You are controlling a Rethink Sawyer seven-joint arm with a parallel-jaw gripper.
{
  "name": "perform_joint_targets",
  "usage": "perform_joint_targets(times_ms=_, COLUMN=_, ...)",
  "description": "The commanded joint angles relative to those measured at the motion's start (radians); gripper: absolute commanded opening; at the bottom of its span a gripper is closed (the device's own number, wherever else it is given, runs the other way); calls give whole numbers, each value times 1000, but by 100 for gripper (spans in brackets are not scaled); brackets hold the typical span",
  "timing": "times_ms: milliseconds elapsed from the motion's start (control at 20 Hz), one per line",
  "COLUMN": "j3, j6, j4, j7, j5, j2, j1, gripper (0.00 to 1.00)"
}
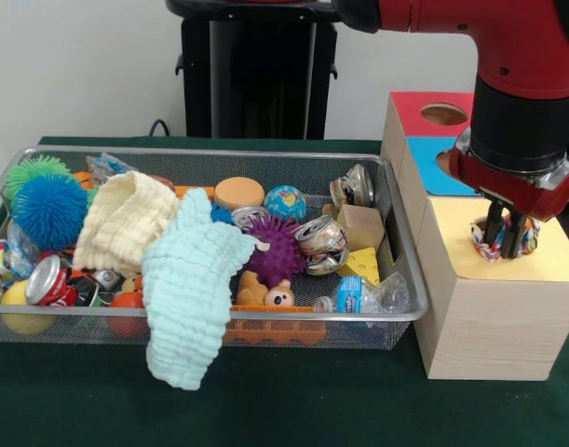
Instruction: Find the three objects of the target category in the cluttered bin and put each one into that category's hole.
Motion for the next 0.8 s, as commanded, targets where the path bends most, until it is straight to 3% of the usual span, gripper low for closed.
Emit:
perform_joint_targets(times_ms=50, j3=180, j6=-246, j4=-4, j7=20, j5=-16, j2=214, j1=-38, gripper=0)
perform_joint_targets(times_ms=350, j3=181, j6=-202, j4=52, j7=33, j5=-4, j2=168, j1=-32, gripper=0)
perform_joint_targets(times_ms=800, j3=287, j6=-369, j4=173, j7=-58, j5=-18, j2=156, j1=-85, gripper=0)
